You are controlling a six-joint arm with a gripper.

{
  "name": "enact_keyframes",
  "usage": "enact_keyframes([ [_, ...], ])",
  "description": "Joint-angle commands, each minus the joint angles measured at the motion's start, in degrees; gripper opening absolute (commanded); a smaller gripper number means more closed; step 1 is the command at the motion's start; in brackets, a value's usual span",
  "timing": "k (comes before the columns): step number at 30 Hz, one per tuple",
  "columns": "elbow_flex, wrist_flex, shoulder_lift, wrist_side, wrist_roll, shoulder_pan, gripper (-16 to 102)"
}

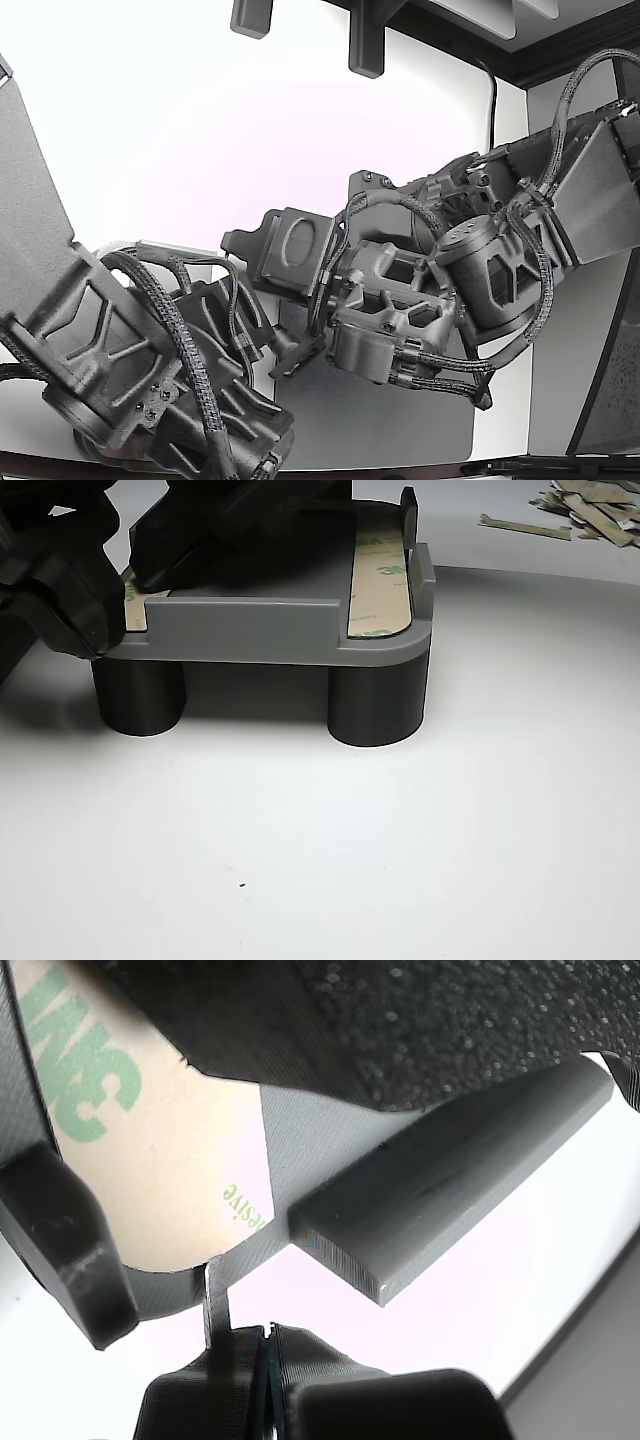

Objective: Peel off protective film from adhesive tape.

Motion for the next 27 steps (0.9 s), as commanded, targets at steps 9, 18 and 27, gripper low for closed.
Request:
enact_keyframes([
  [9, -1.93, -0.18, 0.79, 0.09, 0.44, -0.44, -11],
  [18, -2.02, -0.09, 0.88, 0.09, 0.88, -0.09, -11],
  [27, -1.85, 0.0, 0.88, 1.05, -1.05, 0.0, -11],
])
